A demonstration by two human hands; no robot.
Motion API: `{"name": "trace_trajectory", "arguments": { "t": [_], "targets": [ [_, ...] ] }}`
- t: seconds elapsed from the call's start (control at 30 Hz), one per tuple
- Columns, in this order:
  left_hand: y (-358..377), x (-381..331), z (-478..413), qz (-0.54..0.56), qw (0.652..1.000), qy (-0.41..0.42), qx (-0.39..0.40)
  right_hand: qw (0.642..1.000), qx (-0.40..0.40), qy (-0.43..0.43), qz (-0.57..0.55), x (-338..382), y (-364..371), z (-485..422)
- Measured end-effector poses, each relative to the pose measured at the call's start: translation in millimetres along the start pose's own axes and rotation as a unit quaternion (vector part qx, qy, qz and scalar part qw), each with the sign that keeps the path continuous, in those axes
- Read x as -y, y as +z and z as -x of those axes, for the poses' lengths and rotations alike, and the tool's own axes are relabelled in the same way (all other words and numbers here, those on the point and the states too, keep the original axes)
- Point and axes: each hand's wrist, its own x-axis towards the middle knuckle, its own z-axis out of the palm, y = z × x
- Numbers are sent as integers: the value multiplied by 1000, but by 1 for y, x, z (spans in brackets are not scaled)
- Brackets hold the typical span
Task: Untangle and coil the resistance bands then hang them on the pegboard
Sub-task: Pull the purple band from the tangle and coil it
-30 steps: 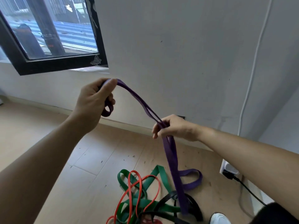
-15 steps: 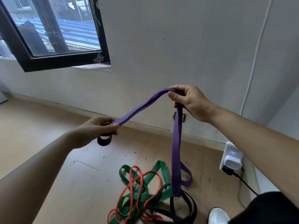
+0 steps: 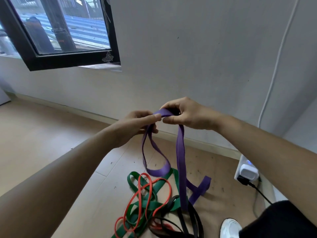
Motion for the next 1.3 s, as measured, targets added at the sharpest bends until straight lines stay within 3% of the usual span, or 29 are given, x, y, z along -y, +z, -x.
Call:
{"name": "trace_trajectory", "arguments": {
  "t": [0.13, 0.23, 0.33, 0.53, 0.77, 0.93, 1.07, 1.17, 1.3],
  "targets": [
    [13, -6, -4, -43, 998, 30, -28, 999, 16, -1, -39, -2, 8, -1],
    [15, -13, -3, -59, 995, 59, -55, 992, 14, 35, -119, -14, 16, 2],
    [7, -17, 0, -49, 991, 75, -94, 990, 31, 71, -115, -33, 28, 8],
    [-24, -27, 9, 71, 979, 109, -156, 981, 100, 131, -106, -63, 31, 15],
    [-63, 0, 25, 124, 977, 65, -163, 989, -39, 77, -116, -44, -6, 15],
    [-69, 19, 33, 91, 988, 25, -125, 963, -151, 7, -224, -7, -29, 16],
    [-57, 17, 35, 42, 996, -4, -74, 945, -207, -53, -249, 18, -32, 10],
    [-42, 5, 31, 48, 998, 13, -45, 957, -203, -63, -197, 25, -23, 7],
    [-21, -11, 19, 53, 996, 45, -55, 984, -125, -45, -120, 27, -6, 7]
  ]
}}
